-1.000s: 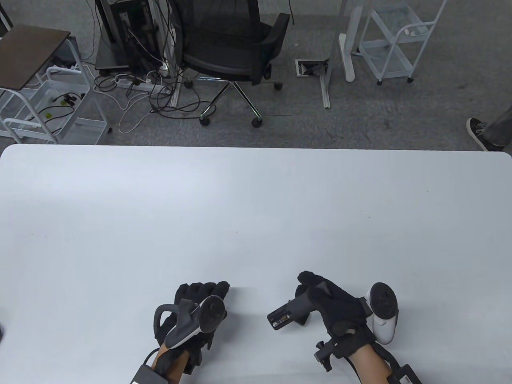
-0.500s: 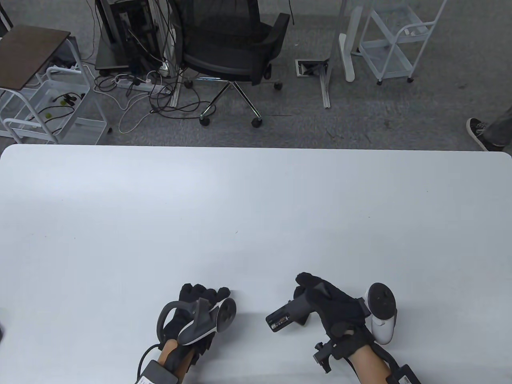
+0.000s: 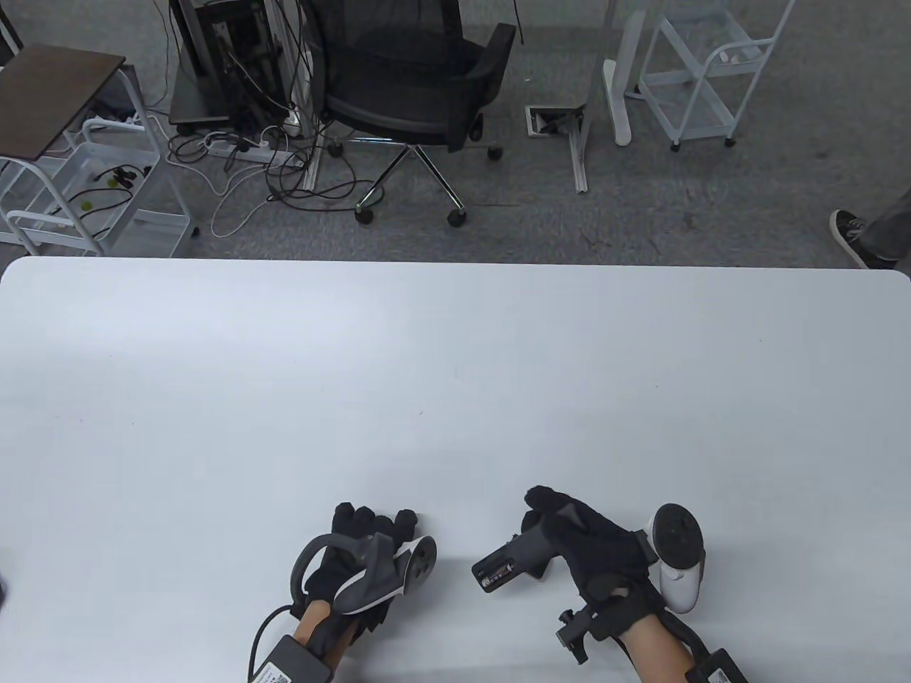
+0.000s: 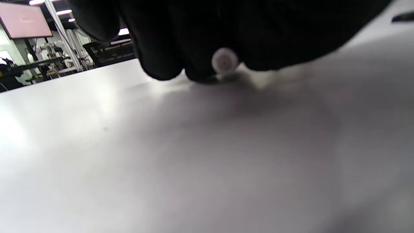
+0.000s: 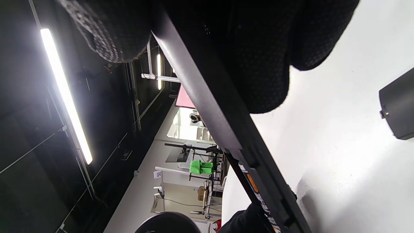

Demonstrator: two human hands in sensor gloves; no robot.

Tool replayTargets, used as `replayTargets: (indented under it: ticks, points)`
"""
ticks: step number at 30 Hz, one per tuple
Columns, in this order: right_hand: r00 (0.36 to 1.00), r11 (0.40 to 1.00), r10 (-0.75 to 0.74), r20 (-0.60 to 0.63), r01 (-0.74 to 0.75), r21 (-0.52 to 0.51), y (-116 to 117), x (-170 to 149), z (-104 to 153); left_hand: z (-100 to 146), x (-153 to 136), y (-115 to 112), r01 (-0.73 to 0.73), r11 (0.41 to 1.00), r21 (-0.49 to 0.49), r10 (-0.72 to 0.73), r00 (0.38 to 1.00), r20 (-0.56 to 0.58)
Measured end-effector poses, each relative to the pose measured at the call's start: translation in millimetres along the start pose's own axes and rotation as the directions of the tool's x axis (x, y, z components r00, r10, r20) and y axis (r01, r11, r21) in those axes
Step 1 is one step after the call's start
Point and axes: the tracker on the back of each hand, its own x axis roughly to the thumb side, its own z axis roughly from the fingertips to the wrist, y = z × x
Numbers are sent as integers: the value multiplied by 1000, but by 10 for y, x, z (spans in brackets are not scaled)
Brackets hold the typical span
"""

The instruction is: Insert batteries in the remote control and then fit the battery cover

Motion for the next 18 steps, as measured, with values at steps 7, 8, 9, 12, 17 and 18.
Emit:
replayTargets:
  ticks: [7, 8, 9, 12, 17, 18]
  points:
    - [1000, 1000, 16, -24, -16, 13, 44, -36, -19, 261, -52, 311, -424, 880, 214, 403, 905, 139]
    - [1000, 1000, 16, -26, -15, 18, 54, -41, -21, 291, -45, 338, -459, 858, 230, 431, 888, 162]
    - [999, 1000, 13, -32, -12, 27, 75, -51, -24, 336, -30, 376, -503, 829, 244, 465, 863, 199]
    - [999, 999, 5, -49, -2, 49, 125, -80, -31, 430, 54, 453, -565, 777, 277, 497, 821, 281]
    - [997, 997, -5, -83, 11, 71, 188, -138, -54, 540, 268, 525, -487, 809, 330, 380, 861, 338]
    - [996, 997, -23, -92, 30, 75, 200, -148, -55, 555, 314, 530, -481, 812, 330, 368, 862, 350]
